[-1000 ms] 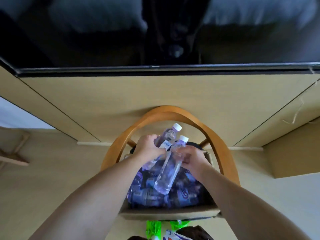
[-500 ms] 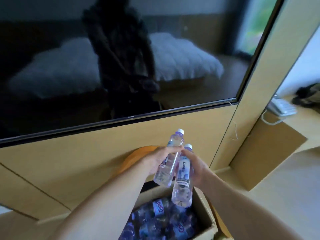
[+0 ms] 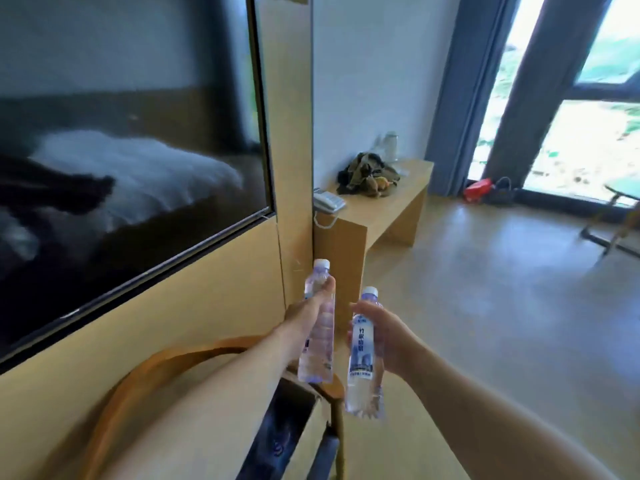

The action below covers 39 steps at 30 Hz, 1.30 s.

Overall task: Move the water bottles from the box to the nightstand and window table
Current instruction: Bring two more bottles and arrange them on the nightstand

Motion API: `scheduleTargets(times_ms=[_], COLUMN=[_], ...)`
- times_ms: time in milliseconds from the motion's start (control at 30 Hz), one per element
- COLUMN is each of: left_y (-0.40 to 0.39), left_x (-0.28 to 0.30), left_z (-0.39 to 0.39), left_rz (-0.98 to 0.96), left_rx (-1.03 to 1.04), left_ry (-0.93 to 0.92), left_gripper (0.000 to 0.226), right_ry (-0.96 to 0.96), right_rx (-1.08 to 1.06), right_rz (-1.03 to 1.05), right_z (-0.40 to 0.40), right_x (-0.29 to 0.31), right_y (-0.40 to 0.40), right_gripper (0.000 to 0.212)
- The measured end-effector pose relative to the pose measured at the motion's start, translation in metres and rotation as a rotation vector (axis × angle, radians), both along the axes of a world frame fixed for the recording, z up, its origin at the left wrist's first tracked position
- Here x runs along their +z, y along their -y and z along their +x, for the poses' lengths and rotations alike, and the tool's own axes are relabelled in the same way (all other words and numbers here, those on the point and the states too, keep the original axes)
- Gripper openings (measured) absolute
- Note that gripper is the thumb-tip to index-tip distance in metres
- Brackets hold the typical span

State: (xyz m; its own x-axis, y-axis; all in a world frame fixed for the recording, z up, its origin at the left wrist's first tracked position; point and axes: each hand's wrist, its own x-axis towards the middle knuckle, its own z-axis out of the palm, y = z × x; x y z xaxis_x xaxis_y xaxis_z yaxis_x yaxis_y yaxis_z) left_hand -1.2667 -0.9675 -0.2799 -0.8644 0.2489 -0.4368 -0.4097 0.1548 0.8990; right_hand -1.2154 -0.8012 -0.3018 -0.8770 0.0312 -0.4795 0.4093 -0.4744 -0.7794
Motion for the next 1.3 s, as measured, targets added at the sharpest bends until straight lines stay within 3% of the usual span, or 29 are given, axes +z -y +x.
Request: scheduleTargets(times_ms=[100,200,333,700,900,1300], left_y=[-0.033,-0.106,-0.214,-0.497,-0.615,-0.825], left_x=[0.009,0.020,0.029,0.007,0.011,-0.008], left_z=[0.008,0.039,0.094,0.308,0.424,0.620], left_rz=[-0.005,-0.005,-0.005,0.059,0.023,-0.015], left_rx=[-0.057,-0.229,-0.390,-0.838,-1.134,-1.628], left_ry=[-0.028,-0.038,-0.057,0.013,0.040,0.039], left_gripper=[0.101,0.086,0.087,0.084,0.103,0.094], right_ry=[0.002,-0.057,-0.075,-0.005,0.045,0.204], right_rx=[-0.037,-0.200,-0.373,-0.782,-1.058,-1.607], right_rz=[0.034,-0.001,0.063,0.268,0.278,0.169], right_z=[0.023,0.073,0.152,0.413,0.538,0.730], right_x=[0.007,0.012,0.014,0.022,0.029,-0.006], right_y=[-0.025,-0.089,-0.178,-0.398,-0.473,-0.590], right_gripper=[0.039,0.042,0.041,0.028,0.017,0.022])
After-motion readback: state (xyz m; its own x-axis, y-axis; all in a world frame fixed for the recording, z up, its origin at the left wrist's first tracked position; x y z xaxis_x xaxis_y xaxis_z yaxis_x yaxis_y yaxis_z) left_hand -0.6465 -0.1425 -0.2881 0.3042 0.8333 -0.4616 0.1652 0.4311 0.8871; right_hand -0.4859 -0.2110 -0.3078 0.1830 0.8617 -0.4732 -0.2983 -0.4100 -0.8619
